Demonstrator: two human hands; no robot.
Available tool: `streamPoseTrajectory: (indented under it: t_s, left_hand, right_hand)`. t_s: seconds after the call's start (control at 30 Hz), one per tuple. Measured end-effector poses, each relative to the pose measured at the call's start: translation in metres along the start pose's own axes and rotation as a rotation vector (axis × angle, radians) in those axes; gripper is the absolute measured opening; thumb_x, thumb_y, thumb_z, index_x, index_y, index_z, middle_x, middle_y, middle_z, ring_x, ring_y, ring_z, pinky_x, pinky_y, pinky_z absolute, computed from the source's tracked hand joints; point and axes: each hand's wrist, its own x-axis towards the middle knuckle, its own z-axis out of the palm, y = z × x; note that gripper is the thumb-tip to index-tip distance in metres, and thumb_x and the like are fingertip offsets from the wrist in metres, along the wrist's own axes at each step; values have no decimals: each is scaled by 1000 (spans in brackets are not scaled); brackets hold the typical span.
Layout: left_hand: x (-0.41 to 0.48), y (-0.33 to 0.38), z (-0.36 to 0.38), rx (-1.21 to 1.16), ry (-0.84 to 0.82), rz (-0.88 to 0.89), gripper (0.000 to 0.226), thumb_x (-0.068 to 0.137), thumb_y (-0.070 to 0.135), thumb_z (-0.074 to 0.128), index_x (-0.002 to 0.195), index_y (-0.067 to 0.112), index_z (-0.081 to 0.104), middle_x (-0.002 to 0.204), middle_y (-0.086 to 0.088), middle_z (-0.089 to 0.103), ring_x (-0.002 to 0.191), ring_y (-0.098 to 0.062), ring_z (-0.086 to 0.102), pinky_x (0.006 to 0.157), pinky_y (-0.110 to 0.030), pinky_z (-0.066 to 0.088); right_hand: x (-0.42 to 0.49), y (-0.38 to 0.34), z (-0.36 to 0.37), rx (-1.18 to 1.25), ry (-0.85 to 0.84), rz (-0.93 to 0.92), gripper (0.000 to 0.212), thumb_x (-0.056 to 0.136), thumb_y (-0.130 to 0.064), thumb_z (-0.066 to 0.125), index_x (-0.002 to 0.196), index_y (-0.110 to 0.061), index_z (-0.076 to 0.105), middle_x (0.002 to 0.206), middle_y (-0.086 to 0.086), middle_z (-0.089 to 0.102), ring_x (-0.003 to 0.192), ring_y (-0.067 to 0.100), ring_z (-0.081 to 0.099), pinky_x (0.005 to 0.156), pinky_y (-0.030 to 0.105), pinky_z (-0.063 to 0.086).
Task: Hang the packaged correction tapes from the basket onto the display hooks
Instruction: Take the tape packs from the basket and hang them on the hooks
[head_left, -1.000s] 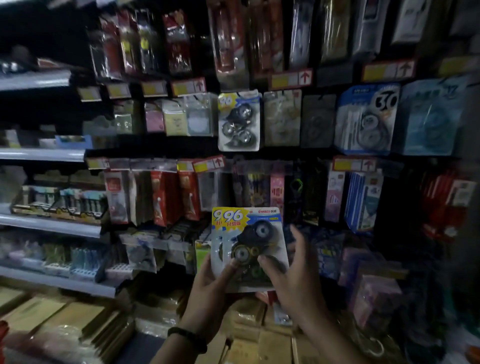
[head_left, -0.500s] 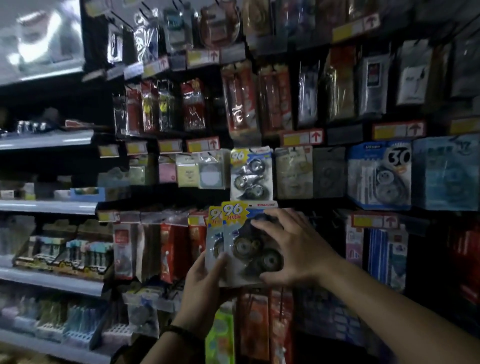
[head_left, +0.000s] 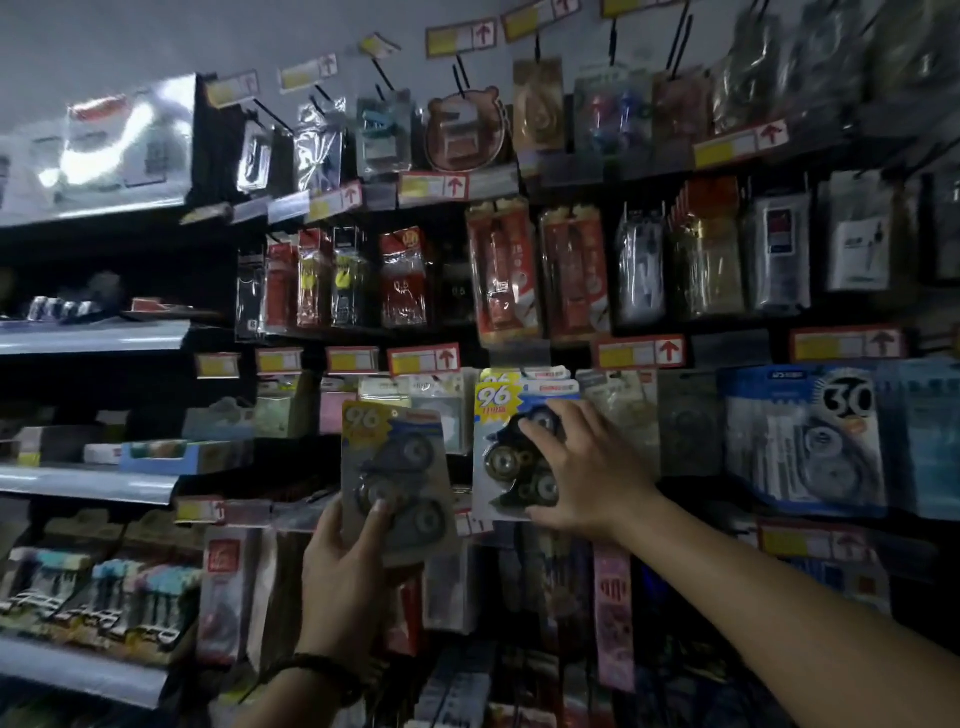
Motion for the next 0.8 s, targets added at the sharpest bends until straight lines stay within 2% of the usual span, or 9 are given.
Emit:
streamPoseTrajectory:
  t_s: [0.1, 0.27, 0.37, 0.5, 0.57, 0.8]
  left_hand:
    - [7, 1, 5, -36, -20, -6, 18, 102, 18, 67, 118, 21, 73, 105, -8, 81, 91, -27, 81, 66, -43, 66]
    - [12, 1, 17, -94, -55, -18, 23, 102, 16, 65, 124, 18, 70, 114, -11, 79, 98, -31, 79, 61, -38, 64]
    - [13, 5, 22, -96, -85, -5, 22, 103, 14, 65, 124, 16, 69, 110, -10, 80, 92, -27, 80, 58, -34, 63]
    - [16, 1, 24, -99, -122, -16, 20, 103, 15, 64, 121, 21, 71, 109, -8, 81, 94, -30, 80, 65, -45, 65]
    - [16, -2, 26, -102, -136, -24, 20, 103, 16, 65, 121, 22, 71, 112, -9, 80, 99, -33, 79, 70, -50, 65]
    - [15, -3, 30, -116, -189, -58, 23, 101, 21, 67, 123, 25, 70, 116, -5, 79, 103, -29, 79, 74, -50, 65]
  right_hand:
    - [15, -1, 4, -72, 3, -5, 108, 68, -70, 76, 157, -20, 40, 160, 21, 31, 146, 42, 32, 108, 58, 47]
    - [31, 0, 9, -177, -6, 15, 109, 76, -66, 76, 161, -17, 30, 164, 24, 22, 150, 44, 23, 118, 58, 35]
    - [33, 2, 11, -246, -15, 20, 107, 73, -70, 73, 158, -17, 37, 158, 25, 32, 144, 43, 32, 114, 54, 38]
    - [35, 1, 11, -264, -22, 6, 107, 70, -81, 63, 154, -18, 43, 148, 21, 43, 135, 40, 40, 109, 51, 39]
    - [39, 1, 10, -250, -34, 4, 107, 70, -81, 64, 155, -19, 41, 149, 19, 41, 137, 38, 38, 111, 50, 38]
    - [40, -9, 13, -272, -78, 32, 108, 78, -75, 69, 160, -18, 27, 159, 24, 28, 144, 41, 30, 115, 53, 33]
